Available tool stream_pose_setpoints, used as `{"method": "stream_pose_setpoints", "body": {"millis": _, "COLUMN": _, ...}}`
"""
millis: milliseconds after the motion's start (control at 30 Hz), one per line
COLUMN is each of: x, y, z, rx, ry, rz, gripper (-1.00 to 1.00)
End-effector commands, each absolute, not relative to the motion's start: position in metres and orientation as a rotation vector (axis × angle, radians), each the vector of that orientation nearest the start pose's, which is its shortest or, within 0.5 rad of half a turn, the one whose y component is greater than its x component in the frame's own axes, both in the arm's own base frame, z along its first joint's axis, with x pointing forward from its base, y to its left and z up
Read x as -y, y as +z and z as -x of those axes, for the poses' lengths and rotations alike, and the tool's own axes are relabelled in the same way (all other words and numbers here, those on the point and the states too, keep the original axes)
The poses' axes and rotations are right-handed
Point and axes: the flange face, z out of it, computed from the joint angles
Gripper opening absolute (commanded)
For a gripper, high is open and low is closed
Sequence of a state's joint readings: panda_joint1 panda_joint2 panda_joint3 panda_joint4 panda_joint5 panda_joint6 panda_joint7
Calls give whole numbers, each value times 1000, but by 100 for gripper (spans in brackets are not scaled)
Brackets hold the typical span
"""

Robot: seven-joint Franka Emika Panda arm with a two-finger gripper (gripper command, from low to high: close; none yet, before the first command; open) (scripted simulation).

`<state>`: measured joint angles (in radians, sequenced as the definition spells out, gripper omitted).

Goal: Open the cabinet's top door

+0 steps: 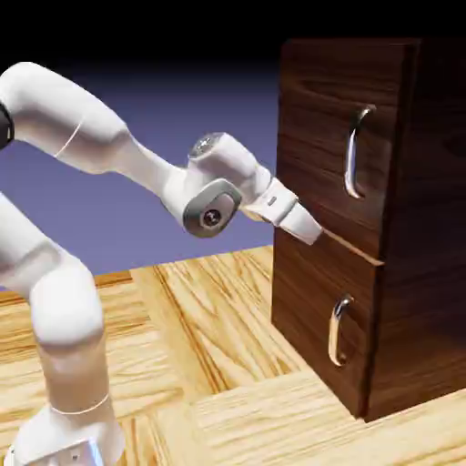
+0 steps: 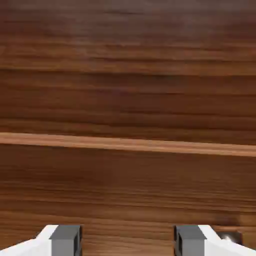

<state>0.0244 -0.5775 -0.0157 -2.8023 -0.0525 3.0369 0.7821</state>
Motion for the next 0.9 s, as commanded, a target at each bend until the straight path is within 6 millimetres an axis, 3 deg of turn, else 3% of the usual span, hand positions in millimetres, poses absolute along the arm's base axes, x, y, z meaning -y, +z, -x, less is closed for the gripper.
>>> {"method": "stream_pose_setpoints", "body": {"millis": 0, "x": -9, "y": 470, "z": -390, "rx": -931, "ry": -1075, "rz": 2469, "gripper": 0}}
{"method": "stream_pose_setpoints", "body": {"millis": 433, "x": -27, "y": 530, "z": -381, "rx": -846, "ry": -1273, "rz": 2352, "gripper": 0}}
{"method": "stream_pose_setpoints", "body": {"millis": 867, "x": -24, "y": 568, "z": -363, "rx": -781, "ry": -1452, "rz": 2200, "gripper": 0}}
